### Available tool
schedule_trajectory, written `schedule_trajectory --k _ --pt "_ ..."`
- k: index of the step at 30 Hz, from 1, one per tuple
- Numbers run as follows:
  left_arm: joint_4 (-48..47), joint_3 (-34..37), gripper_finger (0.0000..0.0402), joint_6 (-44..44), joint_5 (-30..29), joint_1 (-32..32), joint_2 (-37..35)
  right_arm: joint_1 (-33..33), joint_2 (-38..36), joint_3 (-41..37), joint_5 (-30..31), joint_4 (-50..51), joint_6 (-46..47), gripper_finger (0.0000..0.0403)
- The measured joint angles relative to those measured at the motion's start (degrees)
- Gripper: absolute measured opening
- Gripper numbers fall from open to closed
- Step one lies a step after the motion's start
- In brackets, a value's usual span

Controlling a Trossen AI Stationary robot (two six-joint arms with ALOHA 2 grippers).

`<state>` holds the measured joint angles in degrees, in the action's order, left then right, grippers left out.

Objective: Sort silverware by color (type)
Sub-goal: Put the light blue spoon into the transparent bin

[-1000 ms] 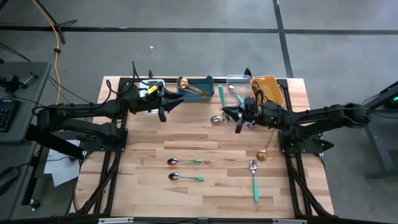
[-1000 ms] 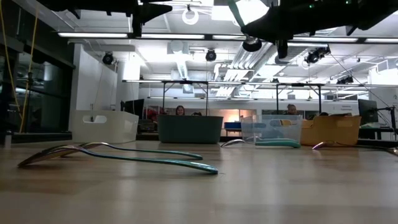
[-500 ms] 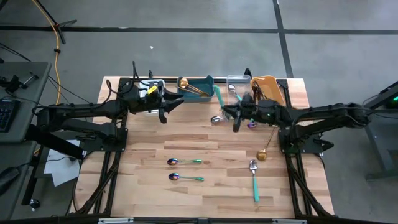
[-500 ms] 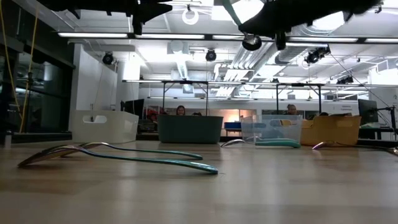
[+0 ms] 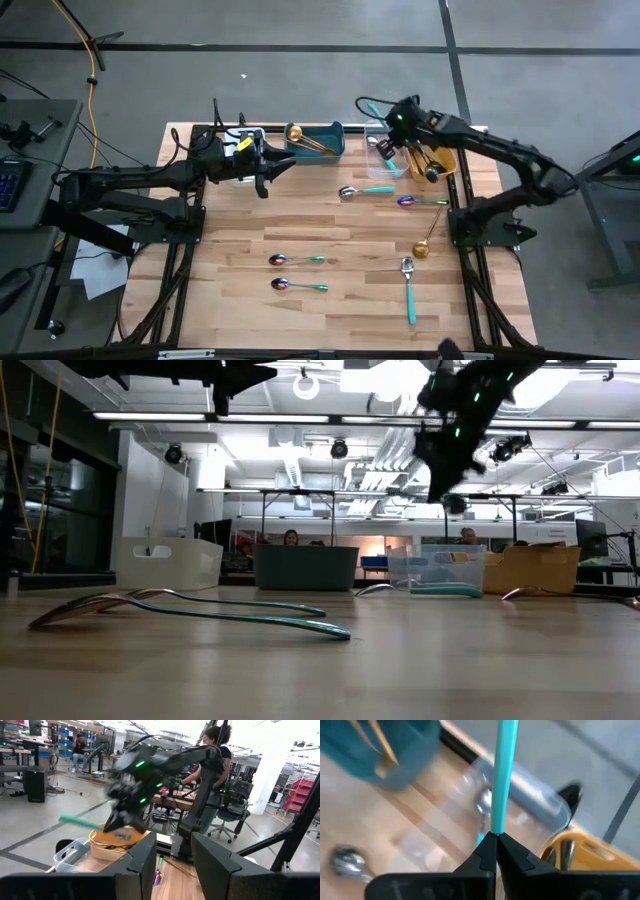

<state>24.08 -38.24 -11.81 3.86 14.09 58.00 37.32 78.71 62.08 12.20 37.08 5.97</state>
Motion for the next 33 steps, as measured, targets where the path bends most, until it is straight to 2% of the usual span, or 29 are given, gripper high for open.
schedule_trajectory --k 4,12,33 --pt "0.0 0.0 0.0113 0.02 -0.01 0.0 0.0 4.64 7.24 -0.01 -5.26 0.0 1.14 0.0" --pt "0.02 0.0 0.0113 0.02 -0.02 0.02 -0.02 5.51 14.6 -0.07 -6.79 0.85 1.5 0.0" --pt "0.03 0.0 0.0113 0.02 -0.14 0.02 -0.04 5.55 15.1 -0.11 -7.86 1.32 1.5 0.0"
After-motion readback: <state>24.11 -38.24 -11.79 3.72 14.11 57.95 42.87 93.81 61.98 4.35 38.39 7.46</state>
